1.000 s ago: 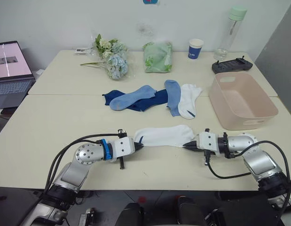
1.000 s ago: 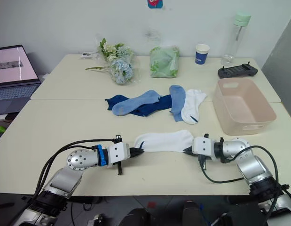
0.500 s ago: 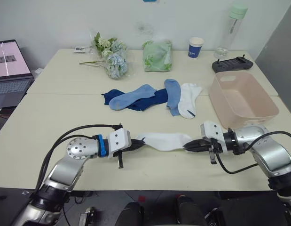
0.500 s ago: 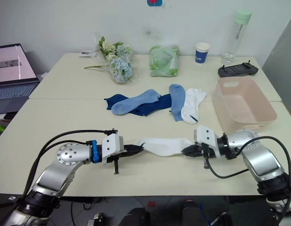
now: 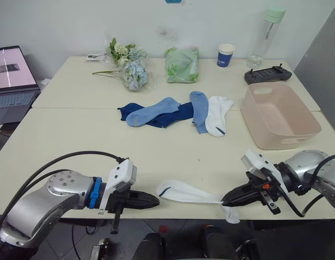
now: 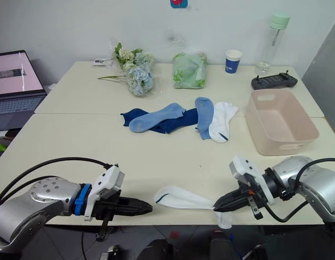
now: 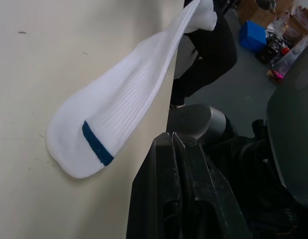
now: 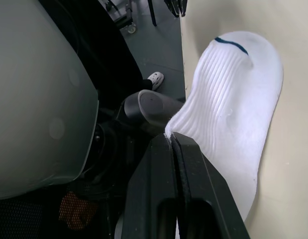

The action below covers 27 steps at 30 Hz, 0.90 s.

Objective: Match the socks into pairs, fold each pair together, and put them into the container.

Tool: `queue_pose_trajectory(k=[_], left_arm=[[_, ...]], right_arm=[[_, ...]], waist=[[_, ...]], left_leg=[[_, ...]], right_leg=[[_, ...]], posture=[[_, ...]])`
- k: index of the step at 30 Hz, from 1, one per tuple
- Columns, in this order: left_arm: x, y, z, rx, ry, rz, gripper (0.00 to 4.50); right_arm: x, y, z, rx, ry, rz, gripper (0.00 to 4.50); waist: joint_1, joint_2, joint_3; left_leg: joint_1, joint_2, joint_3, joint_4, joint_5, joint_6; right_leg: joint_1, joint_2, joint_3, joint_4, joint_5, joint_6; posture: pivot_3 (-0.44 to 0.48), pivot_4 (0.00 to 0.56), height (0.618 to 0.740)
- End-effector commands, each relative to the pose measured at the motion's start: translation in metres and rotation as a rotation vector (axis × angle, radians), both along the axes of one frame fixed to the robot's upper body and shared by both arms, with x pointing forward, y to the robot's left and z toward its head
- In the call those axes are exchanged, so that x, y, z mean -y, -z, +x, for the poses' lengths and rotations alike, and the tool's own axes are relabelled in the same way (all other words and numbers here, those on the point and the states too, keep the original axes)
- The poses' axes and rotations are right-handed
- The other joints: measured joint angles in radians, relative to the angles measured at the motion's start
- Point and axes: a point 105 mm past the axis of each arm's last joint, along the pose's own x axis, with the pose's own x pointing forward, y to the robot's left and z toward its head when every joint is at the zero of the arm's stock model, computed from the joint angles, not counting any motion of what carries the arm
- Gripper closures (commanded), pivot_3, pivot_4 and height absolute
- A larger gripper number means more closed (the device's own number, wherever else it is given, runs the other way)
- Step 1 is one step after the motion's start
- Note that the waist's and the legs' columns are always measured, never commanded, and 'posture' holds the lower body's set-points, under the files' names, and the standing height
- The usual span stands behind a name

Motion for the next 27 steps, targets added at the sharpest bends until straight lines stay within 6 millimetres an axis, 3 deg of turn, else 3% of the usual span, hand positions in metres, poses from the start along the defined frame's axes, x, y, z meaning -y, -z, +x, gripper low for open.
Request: queue_pose_trajectory(k=[1, 6, 9, 12, 15, 19, 27], left_arm=[[0.007, -0.004, 0.013, 0.144, -0.011, 0.008, 4.45], [0.008, 0.005, 0.017, 0.353, 0.039, 0.064, 4.45], [0.009, 0.008, 0.016, 0.407, 0.054, 0.051, 3.86], [0.010, 0.012, 0.020, 0.523, 0.081, 0.066, 2.99], [0.012, 0.016, 0.017, 0.511, 0.093, 0.048, 2.09], [0.012, 0.025, 0.012, 0.522, 0.146, 0.073, 2.09], [0.008, 0.033, 0.021, 0.598, 0.172, 0.144, 2.09]], right_arm=[[-0.001, -0.003, 0.008, 0.049, 0.006, 0.008, 4.50], [0.001, -0.002, 0.015, 0.060, 0.019, 0.007, 4.50], [0.000, -0.003, 0.016, 0.057, 0.021, 0.010, 4.50], [-0.002, -0.004, 0.018, 0.056, 0.021, 0.011, 4.50], [-0.003, -0.005, 0.018, 0.052, 0.022, 0.012, 4.50], [-0.002, -0.005, 0.018, 0.045, 0.029, 0.007, 4.50], [-0.002, -0.006, 0.018, 0.046, 0.036, 0.005, 4.50]], waist=[[0.000, 0.000, 0.000], [0.000, 0.000, 0.000], [0.003, 0.000, 0.000], [0.005, 0.000, 0.000], [0.005, 0.000, 0.000], [0.005, 0.000, 0.000], [0.004, 0.000, 0.000]], left_leg=[[0.000, 0.000, 0.000, 0.000, 0.000, 0.000], [-0.001, 0.000, 0.000, 0.000, 0.002, -0.004], [-0.001, 0.000, 0.000, 0.000, 0.002, -0.004], [-0.001, 0.000, 0.000, 0.000, 0.002, -0.004], [-0.001, 0.000, 0.000, 0.000, 0.002, -0.004], [-0.001, 0.000, 0.000, 0.000, 0.002, -0.003], [-0.001, 0.000, 0.000, 0.000, 0.002, -0.003]], right_leg=[[0.000, 0.000, 0.000, 0.000, 0.000, 0.000], [-0.001, 0.000, 0.000, -0.001, 0.000, 0.000], [-0.001, 0.000, 0.001, -0.001, 0.000, 0.000], [-0.001, -0.001, 0.001, -0.001, 0.000, 0.000], [-0.001, -0.001, 0.001, -0.001, 0.000, 0.000], [-0.001, -0.001, 0.000, -0.001, 0.000, 0.000], [-0.001, -0.001, 0.000, -0.001, 0.000, 0.000]], posture=[[0.000, 0.150, 0.740], [0.000, 0.150, 0.740], [0.000, 0.150, 0.740], [0.000, 0.150, 0.740], [0.000, 0.150, 0.740], [0.000, 0.150, 0.740], [0.000, 0.150, 0.740]])
